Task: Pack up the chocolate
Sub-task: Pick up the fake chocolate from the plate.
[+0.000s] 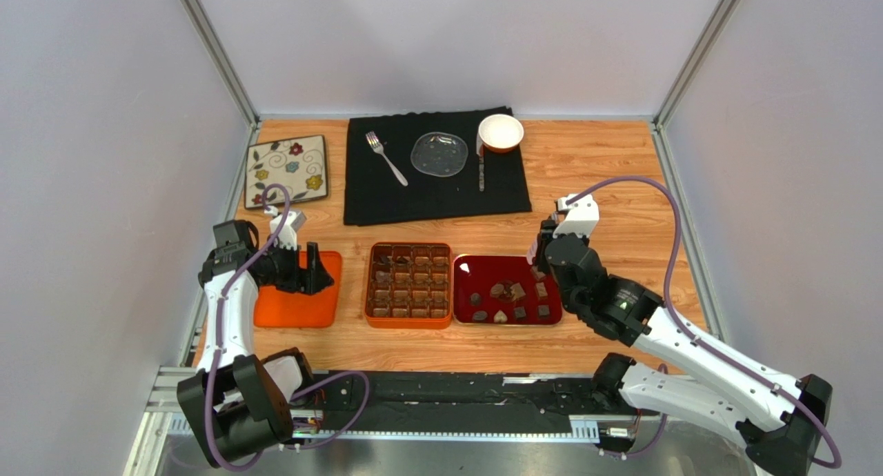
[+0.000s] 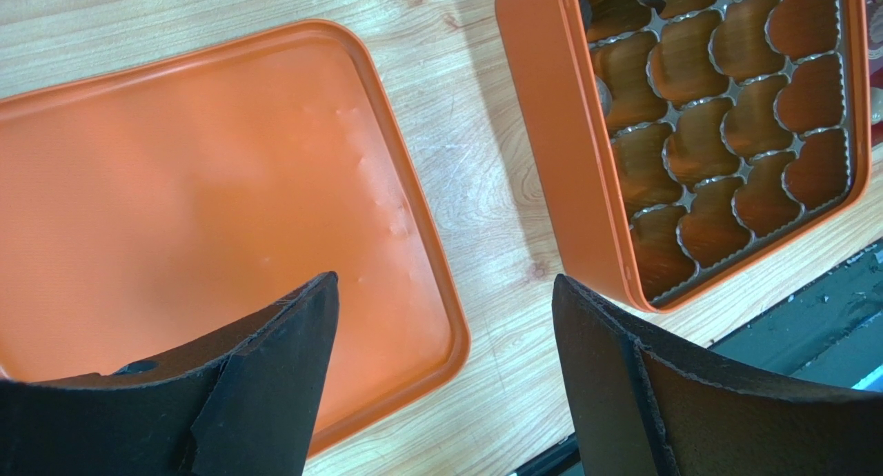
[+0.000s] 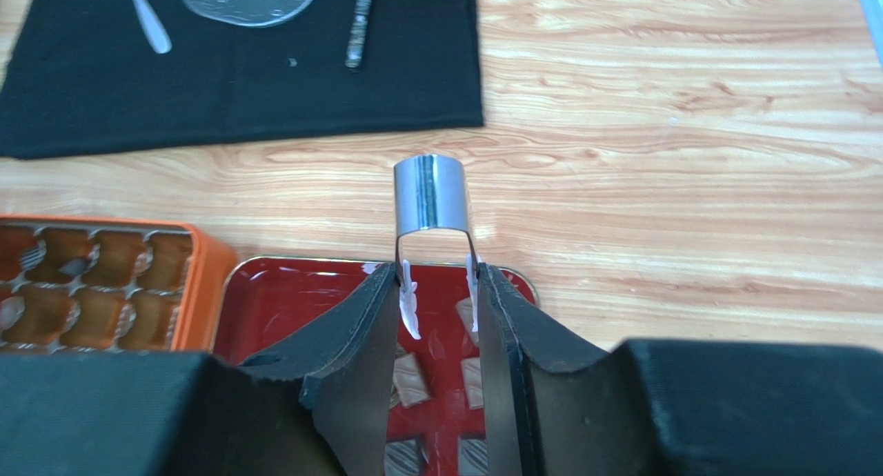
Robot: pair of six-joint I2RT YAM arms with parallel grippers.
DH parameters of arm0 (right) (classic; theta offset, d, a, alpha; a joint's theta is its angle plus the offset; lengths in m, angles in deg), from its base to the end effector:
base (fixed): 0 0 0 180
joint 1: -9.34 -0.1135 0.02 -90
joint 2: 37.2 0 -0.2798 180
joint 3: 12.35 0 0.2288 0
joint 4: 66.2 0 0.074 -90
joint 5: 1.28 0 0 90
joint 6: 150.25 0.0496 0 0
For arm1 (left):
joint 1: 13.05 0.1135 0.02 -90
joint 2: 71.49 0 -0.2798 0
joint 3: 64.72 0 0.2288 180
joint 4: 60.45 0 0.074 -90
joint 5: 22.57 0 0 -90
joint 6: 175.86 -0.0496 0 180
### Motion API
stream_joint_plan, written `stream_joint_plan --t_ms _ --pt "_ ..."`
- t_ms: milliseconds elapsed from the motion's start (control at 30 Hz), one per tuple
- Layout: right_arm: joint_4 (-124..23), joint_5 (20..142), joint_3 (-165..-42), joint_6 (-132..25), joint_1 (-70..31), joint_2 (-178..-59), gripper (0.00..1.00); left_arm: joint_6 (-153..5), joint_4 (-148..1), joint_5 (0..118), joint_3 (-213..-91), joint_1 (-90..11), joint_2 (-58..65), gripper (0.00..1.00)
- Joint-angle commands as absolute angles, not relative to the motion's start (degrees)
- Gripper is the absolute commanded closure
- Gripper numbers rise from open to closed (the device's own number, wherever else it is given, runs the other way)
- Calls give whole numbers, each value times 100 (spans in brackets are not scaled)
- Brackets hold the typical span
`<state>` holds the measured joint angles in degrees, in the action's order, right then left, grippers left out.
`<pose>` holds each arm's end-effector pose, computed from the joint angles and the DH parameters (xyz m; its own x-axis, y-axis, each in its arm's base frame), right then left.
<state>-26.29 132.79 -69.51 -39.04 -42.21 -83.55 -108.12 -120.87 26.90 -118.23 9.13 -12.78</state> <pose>0.1187 0.0940 0.3055 -0.3488 -0.0212 -0.9370 -0.0628 0.9980 0.0008 0.1498 0.0263 0.2301 -0.7952 -0.0133 -0.6062 0.2838 0.8753 -0.3914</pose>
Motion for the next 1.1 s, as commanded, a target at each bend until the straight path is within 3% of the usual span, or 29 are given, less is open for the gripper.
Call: stream_joint_plan --t_ms 0,1067 --pt "-2595 13179 -6825 -3723 -3918 -8361 65 -10932 -12057 2481 -11991 972 -1252 17" --pt "-3456 12133 -6465 -3872 -2942 -9090 63 -10871 -12039 2419 -12062 972 -1199 16"
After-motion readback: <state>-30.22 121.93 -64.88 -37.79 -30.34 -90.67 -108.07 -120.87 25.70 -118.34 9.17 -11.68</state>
